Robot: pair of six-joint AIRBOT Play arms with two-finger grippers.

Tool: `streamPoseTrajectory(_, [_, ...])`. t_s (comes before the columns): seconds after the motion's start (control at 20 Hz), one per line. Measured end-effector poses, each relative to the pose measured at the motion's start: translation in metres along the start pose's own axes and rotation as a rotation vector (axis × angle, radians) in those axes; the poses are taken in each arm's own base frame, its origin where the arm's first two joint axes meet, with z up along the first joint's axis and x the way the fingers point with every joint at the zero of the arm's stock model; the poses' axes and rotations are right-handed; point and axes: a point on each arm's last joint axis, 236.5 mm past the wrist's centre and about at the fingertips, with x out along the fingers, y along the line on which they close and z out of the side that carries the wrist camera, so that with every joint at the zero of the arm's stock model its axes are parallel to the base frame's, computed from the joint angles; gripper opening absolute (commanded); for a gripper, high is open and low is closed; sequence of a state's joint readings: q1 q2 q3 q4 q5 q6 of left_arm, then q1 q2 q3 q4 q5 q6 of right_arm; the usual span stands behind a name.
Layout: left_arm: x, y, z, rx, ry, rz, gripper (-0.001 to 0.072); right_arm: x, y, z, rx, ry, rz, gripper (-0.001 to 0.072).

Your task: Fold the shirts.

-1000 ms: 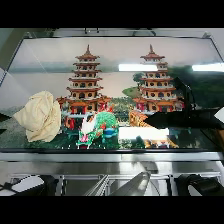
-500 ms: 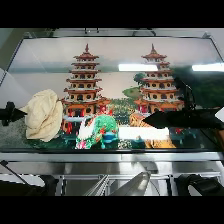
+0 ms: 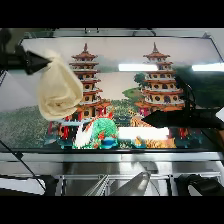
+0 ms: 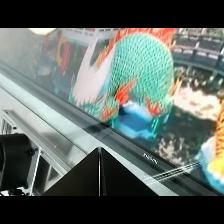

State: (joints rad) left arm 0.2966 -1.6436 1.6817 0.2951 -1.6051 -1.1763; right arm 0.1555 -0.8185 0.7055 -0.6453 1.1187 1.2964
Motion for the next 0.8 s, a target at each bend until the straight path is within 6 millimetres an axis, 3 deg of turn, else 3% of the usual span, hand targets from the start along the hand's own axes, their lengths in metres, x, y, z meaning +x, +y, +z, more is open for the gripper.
streamPoseTrajectory(0.15, [0.059, -0.098, -0.027, 0.163, 0.141, -0.149, 0.0024, -0.010, -0.013, 0.016, 0.034, -0.057, -0.025, 0.0017])
streamPoseTrajectory(0.2, [0.076, -0.124, -0.042, 0.193, 0.195, -0.192, 0.0024, -0.017, -0.020, 0.023, 0.055, -0.085, -0.036, 0.0017])
streamPoseTrajectory(0.3, [0.106, -0.153, -0.071, 0.227, 0.293, -0.234, 0.0023, -0.031, -0.036, 0.033, 0.102, -0.123, -0.058, 0.0017])
streamPoseTrajectory(0.4, [0.132, -0.154, -0.097, 0.223, 0.389, -0.201, 0.0022, -0.047, -0.052, 0.038, 0.145, -0.150, -0.077, 0.0056])
streamPoseTrajectory(0.45, [0.144, -0.147, -0.108, 0.217, 0.432, -0.168, 0.0025, -0.054, -0.059, 0.039, 0.159, -0.160, -0.086, 0.0265])
streamPoseTrajectory(0.5, [0.155, -0.139, -0.119, 0.211, 0.475, -0.131, 0.0131, -0.061, -0.066, 0.040, 0.171, -0.171, -0.095, 0.0527])
streamPoseTrajectory(0.55, [0.163, -0.132, -0.129, 0.203, 0.515, -0.104, 0.0429, -0.067, -0.072, 0.041, 0.177, -0.181, -0.102, 0.0593])
streamPoseTrajectory(0.6, [0.169, -0.124, -0.138, 0.192, 0.550, -0.078, 0.0710, -0.072, -0.077, 0.041, 0.180, -0.188, -0.109, 0.0594])
streamPoseTrajectory(0.7, [0.175, -0.102, -0.147, 0.164, 0.599, 0.002, 0.0720, -0.078, -0.084, 0.043, 0.181, -0.197, -0.117, 0.0595])
streamPoseTrajectory(0.8, [0.166, -0.075, -0.147, 0.141, 0.627, 0.100, 0.0720, -0.076, -0.092, 0.043, 0.182, -0.187, -0.120, 0.0594])
